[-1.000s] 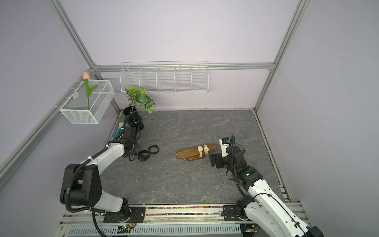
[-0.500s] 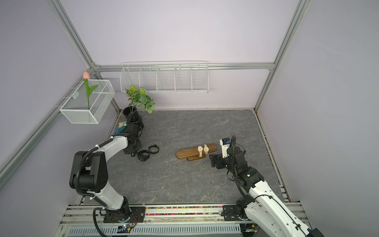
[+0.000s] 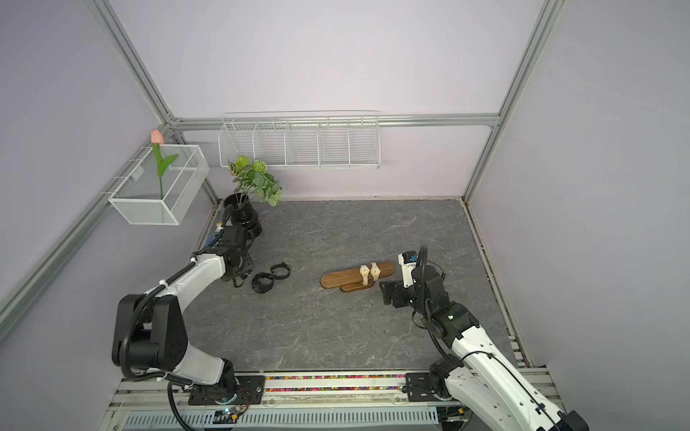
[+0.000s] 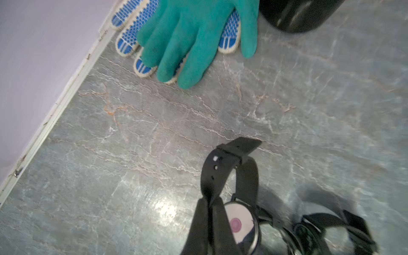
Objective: Place watch on stand
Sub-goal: Pick up the watch at the center of the board.
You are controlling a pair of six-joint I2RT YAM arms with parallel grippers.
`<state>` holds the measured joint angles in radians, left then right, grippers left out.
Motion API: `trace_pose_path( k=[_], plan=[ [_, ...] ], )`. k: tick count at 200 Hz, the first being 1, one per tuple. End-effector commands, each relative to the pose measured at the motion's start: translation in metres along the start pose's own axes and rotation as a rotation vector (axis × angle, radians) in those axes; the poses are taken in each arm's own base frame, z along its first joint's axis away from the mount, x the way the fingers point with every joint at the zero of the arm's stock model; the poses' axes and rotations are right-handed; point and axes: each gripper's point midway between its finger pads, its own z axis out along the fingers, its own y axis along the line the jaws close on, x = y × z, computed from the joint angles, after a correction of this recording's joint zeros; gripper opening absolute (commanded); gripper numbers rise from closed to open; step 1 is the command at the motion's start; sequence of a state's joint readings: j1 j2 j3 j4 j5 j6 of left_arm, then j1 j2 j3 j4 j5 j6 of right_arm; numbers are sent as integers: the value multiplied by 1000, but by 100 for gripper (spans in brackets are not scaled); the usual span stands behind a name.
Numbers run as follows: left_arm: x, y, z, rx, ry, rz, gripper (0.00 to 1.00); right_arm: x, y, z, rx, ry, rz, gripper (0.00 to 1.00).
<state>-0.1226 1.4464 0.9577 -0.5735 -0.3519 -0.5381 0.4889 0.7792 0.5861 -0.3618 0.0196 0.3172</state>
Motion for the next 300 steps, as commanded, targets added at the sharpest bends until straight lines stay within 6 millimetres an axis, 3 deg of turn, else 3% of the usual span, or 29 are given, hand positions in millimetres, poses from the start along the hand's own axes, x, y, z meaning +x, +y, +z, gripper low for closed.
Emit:
trace_pose_path(
  k=[1,16,57,98,133,163,191,300],
  plan=[
    [-20,5,-34,89,-142,-135,0,-7,15,0,-67,-13,16,89],
    [-24,-4,-59,237,-199,-196,0,-9,22,1,-100,-14,38,89],
    [-23,-73,-153,821,-348,-223,0,-20,47,2,-207,-40,173,90],
    [11,-135,-232,1194,-429,-200,0,-45,87,-12,-422,-157,347,90],
    [31,-172,-280,1373,-427,-168,0,-62,113,-31,-546,-274,357,90],
    [49,-204,-311,1490,-386,-152,0,-69,139,-42,-674,-332,302,90],
    [59,-218,-329,1559,-357,-164,0,-76,152,-57,-743,-411,257,90],
    [83,-230,-375,1678,-324,-139,0,-99,168,-76,-811,-574,173,100]
  ],
)
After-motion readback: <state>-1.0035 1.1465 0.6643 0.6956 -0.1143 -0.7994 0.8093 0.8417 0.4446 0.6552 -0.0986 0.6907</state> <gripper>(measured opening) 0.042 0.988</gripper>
